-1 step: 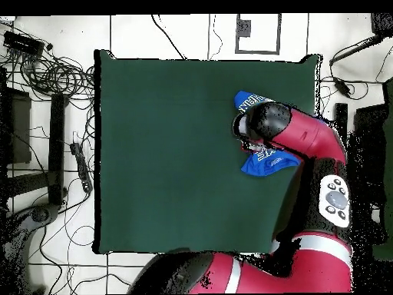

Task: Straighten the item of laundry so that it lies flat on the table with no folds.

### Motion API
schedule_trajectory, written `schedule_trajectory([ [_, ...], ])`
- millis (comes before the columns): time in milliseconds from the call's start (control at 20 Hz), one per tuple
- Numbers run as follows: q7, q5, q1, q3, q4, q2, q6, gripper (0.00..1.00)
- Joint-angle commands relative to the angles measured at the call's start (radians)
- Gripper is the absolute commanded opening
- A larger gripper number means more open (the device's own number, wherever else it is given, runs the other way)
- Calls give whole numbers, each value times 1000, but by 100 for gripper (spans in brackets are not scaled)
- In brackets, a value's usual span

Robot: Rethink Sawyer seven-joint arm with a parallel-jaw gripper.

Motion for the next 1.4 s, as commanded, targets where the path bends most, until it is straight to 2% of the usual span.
schedule_trajectory([
  [50,210,76,65,31,176,17,-67,0],
  [250,187,94,64,30,189,14,-48,0],
  [500,157,102,47,32,209,28,-103,0],
  [800,199,128,56,17,243,37,-195,0],
  [950,178,144,44,28,279,21,-236,0],
  [1400,149,163,35,20,298,29,-263,0],
])
